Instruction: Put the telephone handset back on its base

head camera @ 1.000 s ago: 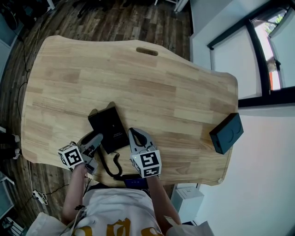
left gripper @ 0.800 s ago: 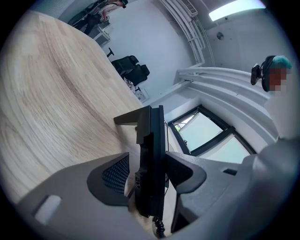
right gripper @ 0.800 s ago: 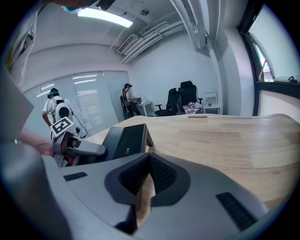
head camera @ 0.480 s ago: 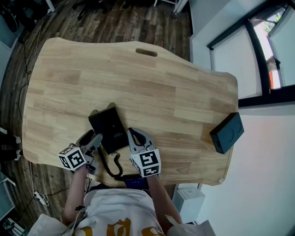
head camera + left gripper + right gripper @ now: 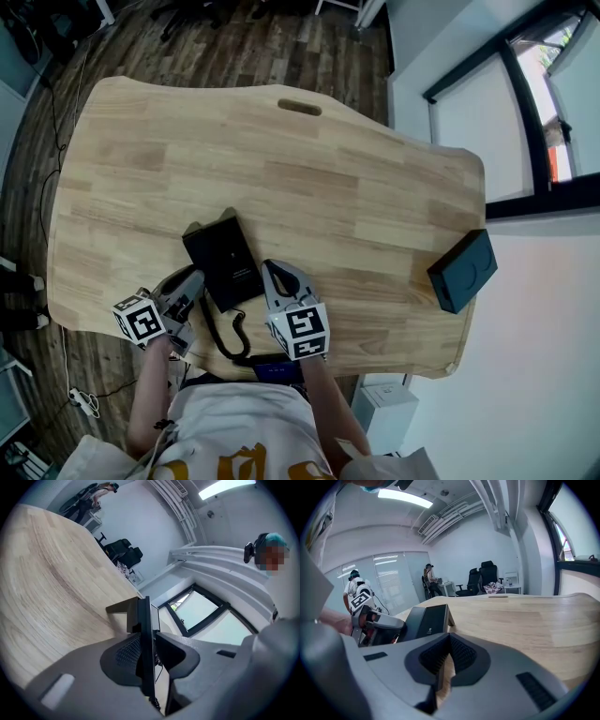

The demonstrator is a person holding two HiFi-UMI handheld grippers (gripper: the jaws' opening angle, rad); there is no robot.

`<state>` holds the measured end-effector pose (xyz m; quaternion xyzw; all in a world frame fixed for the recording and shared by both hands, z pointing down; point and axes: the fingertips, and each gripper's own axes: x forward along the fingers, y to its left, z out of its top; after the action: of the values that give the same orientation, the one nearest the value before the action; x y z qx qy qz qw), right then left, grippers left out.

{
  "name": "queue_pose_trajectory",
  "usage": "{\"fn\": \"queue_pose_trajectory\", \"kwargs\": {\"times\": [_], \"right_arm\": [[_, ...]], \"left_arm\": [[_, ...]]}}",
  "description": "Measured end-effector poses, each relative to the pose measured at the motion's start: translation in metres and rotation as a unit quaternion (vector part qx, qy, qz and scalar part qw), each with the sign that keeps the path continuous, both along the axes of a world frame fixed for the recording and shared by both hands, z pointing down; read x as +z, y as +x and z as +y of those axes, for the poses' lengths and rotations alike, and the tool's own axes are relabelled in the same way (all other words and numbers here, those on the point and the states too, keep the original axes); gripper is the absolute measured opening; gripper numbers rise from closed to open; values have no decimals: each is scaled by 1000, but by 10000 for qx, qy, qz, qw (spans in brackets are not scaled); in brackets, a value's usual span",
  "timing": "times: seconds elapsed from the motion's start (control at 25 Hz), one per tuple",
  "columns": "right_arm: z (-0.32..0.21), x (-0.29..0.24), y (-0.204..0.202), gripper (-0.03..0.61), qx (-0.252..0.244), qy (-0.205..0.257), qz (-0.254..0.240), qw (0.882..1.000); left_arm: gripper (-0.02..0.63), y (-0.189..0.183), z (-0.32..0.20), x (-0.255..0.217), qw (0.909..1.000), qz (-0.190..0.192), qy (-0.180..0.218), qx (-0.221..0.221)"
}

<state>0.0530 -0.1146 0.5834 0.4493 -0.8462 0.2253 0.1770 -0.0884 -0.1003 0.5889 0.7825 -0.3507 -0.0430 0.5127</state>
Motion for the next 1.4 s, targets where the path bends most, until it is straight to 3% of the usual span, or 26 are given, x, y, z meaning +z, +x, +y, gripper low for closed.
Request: {"fn": "queue_pose_trajectory", "kwargs": {"times": [0.2,0.56,0.76,1.04,1.24,1.4], "right_arm": [[-1,-3,-1,6,34,36,-54,10000],[-2,-2,0,6,23,30,-58,10000],[-3,-2,1,6,32,24,-67,10000],[-5,-4,-3,6,11,60,-79,9999],[-4,-12,-11,6,-47,167,-90,9998],[-3,-24,-16,6,-55,336,-13,9994]], "left_arm": [[75,5,2,7,9999,-30,-113,91],[69,6,-1,5,9976,630,-78,261],[71,3,-4,11,9990,372,-94,249],[77,0,-4,15,9991,402,-104,-12],[105,-4,-3,18,9995,-266,126,-61],[107,-25,-6,5,9931,-979,549,-353]]}}
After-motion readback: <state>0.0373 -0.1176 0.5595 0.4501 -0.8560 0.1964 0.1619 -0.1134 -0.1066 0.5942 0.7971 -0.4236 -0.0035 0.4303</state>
